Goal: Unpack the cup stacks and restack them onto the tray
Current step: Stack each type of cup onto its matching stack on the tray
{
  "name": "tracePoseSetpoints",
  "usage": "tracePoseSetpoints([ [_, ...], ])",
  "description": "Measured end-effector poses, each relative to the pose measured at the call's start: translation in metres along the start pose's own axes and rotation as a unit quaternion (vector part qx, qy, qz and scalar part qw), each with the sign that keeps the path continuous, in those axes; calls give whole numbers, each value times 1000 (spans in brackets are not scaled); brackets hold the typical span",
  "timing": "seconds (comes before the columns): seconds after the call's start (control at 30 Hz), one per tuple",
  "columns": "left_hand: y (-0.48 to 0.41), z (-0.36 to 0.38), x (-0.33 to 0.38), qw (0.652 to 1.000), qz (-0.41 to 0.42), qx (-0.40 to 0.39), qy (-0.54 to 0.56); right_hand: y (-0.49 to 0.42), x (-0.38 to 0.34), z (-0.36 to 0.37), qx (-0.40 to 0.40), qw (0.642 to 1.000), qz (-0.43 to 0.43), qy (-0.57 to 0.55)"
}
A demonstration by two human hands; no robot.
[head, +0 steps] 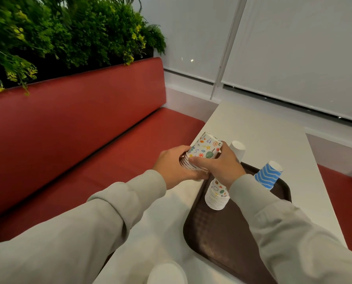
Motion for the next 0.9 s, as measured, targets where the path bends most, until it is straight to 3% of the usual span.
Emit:
tracePoseSetpoints([
  [0.27, -1, 4, -16, 999, -14, -18, -31, -12, 5, -11, 13, 997, 4, -71],
  [0.4, -3, 8, -31, 996, -24, -29, -77, -22, 1, -42, 62, 994, -15, -88],
  [0.6, -9, 9, -48, 997, -63, -9, -52, -19, 18, -72, 100, 995, -19, 4],
  [0.9, -13, 20, -54, 997, -81, -7, -4, -18, 71, -61, 79, 994, 12, 70],
])
Point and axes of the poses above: each hand's wrist, its own y-axis away from the middle knuckle, its own z-axis out of the palm, x = y × z, the point moved 9 cm from there along -y, towards the middle knuckle, and after that the axes turned 7 degrees about x, right-handed, at the moved point
